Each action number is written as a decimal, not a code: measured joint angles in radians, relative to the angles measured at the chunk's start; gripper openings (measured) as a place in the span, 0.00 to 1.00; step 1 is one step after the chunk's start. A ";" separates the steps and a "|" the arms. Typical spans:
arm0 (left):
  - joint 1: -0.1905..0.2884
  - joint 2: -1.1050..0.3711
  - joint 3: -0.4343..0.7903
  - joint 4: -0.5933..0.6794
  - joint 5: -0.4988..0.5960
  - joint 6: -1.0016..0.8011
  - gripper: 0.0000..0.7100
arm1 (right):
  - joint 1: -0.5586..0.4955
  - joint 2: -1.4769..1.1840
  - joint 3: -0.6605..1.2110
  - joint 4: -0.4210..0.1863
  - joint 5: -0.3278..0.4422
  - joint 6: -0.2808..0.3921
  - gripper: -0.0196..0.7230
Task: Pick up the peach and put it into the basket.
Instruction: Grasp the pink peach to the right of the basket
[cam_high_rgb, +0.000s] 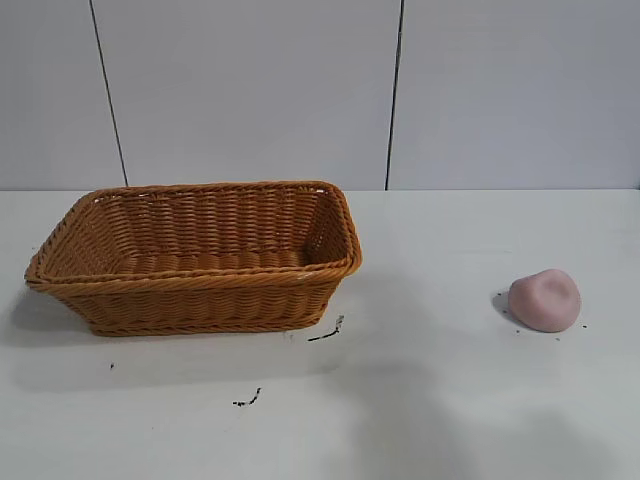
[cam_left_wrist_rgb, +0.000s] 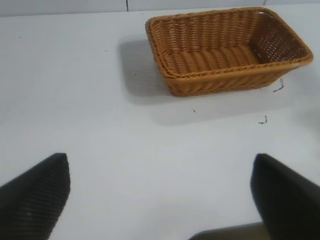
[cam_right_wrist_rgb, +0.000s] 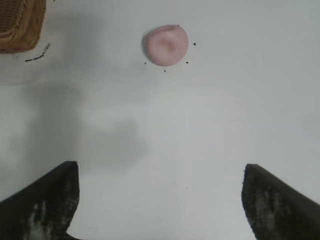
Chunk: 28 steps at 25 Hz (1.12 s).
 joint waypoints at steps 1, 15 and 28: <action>0.000 0.000 0.000 0.000 0.000 0.000 0.98 | 0.000 0.074 -0.024 0.000 -0.010 0.000 0.85; 0.000 0.000 0.000 0.000 0.000 0.000 0.98 | 0.000 0.807 -0.425 -0.004 -0.095 0.000 0.85; 0.000 0.000 0.000 0.000 0.000 0.000 0.98 | 0.000 1.095 -0.482 0.004 -0.217 0.000 0.85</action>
